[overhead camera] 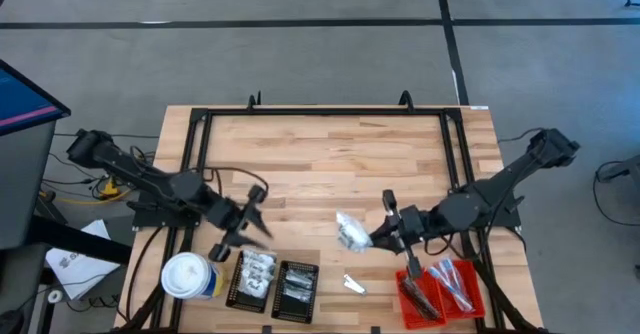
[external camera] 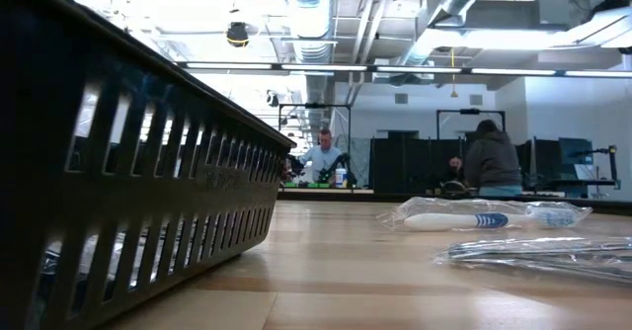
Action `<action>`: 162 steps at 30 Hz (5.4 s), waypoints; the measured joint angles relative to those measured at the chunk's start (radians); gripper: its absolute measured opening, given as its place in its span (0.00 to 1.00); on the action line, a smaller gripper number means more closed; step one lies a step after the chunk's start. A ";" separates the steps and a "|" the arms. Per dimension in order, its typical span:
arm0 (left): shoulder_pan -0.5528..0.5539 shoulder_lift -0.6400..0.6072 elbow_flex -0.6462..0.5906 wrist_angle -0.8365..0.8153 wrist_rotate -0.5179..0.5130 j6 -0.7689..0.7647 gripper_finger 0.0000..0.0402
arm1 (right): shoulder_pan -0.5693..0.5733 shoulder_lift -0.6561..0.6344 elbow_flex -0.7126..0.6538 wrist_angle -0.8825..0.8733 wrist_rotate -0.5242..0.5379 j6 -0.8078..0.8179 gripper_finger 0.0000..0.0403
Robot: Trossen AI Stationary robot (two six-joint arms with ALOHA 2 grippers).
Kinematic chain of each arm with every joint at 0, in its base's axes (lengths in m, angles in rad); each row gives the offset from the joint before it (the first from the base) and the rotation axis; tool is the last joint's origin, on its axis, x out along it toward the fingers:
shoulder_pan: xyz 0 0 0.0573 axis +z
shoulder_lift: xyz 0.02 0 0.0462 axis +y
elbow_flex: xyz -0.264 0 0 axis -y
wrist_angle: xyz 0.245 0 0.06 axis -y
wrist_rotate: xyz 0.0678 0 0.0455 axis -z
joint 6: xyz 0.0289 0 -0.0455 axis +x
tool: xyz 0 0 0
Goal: Pick & Place Travel size toiletries
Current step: Put the cotton pack into the left black bin
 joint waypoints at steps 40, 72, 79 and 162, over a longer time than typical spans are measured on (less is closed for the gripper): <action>-0.055 0.361 0.863 -1.009 -0.078 0.043 0.34 | -0.060 0.375 0.302 -0.049 -0.409 0.017 0.00; 0.112 0.525 0.899 -0.962 0.239 -0.053 0.47 | -0.064 0.374 0.302 -0.068 -0.435 -0.021 0.00; 0.071 0.543 0.898 -0.954 0.272 -0.053 0.45 | -0.065 0.374 0.302 -0.068 -0.435 -0.024 0.00; -0.252 0.528 0.402 -1.165 0.078 -0.769 0.01 | -0.041 0.371 0.301 -0.060 -0.432 -0.050 0.73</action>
